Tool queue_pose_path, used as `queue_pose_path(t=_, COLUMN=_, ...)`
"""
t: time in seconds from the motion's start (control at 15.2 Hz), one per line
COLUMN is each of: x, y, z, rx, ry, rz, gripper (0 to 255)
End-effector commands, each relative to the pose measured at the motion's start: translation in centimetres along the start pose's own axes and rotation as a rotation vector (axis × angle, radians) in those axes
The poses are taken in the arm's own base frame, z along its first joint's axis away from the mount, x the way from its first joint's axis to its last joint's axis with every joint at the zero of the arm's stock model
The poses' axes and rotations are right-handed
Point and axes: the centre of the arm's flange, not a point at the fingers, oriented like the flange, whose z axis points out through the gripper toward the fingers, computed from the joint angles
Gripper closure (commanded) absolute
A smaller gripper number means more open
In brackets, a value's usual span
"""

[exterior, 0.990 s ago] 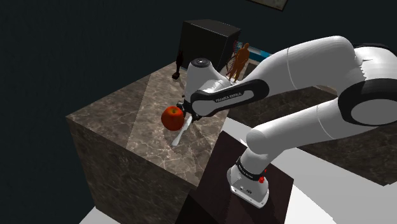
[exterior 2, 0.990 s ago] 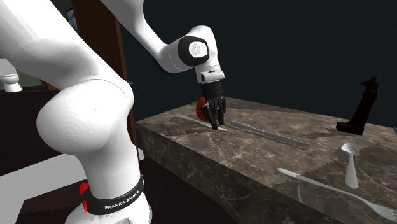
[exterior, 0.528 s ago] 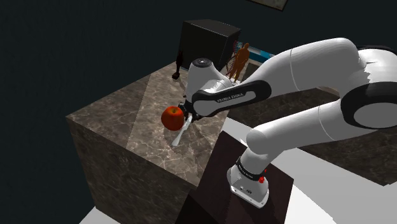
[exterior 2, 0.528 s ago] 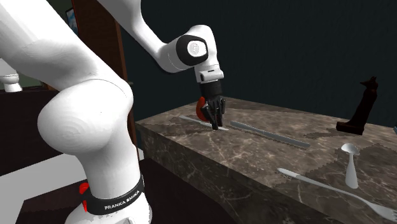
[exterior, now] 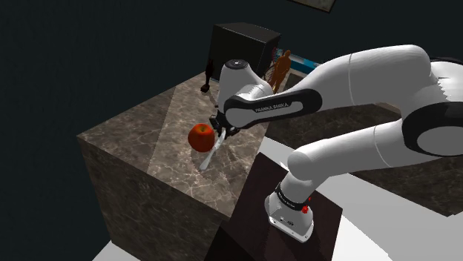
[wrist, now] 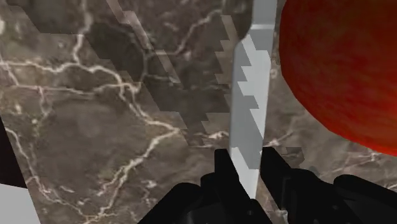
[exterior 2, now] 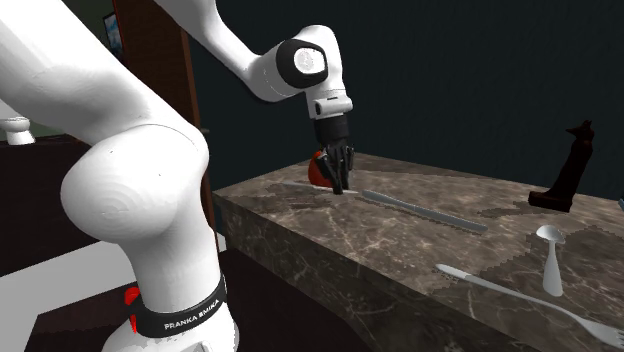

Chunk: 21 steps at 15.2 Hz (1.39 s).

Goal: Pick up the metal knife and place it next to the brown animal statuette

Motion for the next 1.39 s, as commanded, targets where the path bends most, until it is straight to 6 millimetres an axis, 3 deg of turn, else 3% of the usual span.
queue_pose_path(t=0.0, x=0.2, y=0.0, z=-1.0, rx=-0.001, ry=0.0, rz=0.0, gripper=255)
queue_pose_path(t=1.32, x=2.7, y=0.2, z=-11.2, rx=-0.001, ry=0.0, rz=0.0, gripper=255)
